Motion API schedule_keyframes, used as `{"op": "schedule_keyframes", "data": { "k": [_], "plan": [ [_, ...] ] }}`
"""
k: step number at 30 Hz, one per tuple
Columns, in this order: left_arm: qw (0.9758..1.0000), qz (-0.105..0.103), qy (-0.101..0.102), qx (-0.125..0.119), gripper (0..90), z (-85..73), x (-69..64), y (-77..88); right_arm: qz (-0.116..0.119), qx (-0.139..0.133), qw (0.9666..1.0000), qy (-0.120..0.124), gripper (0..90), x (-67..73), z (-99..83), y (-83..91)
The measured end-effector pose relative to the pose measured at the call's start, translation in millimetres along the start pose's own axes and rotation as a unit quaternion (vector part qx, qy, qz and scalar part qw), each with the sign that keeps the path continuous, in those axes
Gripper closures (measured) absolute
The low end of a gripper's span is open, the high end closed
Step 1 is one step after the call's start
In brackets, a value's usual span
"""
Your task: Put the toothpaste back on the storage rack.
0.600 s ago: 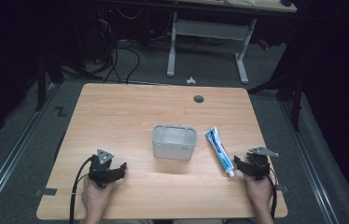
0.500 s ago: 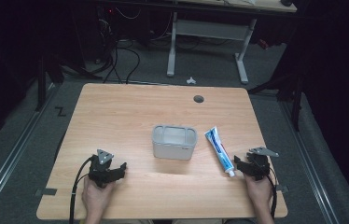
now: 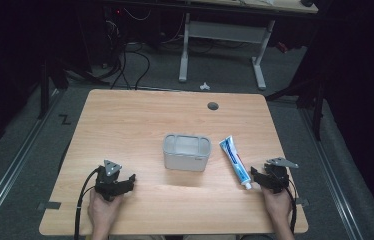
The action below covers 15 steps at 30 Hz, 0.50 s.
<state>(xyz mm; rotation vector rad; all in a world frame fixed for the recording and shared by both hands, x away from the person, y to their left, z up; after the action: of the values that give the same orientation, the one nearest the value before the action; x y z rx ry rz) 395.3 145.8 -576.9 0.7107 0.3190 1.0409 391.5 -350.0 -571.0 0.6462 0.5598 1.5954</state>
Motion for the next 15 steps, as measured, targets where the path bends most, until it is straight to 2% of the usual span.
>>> {"op": "schedule_keyframes", "data": {
  "k": [11,15],
  "plan": [
    [1.0000,-0.003,0.004,-0.001,25.5,-0.3,0.7,0.6,-0.001,-0.001,1.0000,-0.001,39.6,1.3,-0.7,0.5],
    [1.0000,0.000,-0.001,0.000,25.0,-0.2,-0.1,0.2,-0.002,-0.001,1.0000,-0.001,39.7,1.5,-0.8,0.6]
  ]
}}
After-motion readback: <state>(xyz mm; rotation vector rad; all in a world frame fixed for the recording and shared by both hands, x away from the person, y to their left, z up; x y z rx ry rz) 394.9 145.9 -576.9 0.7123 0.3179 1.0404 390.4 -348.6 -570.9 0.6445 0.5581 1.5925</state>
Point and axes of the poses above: each handheld gripper's, and its own axes: y roughly backward along the jaws, z roughly out of its top, x roughly to its left, the point moved 6 cm from there along -y, roughly forward along the jaws, and after that the axes turned 8 degrees about -y, right-handed, at the moved point
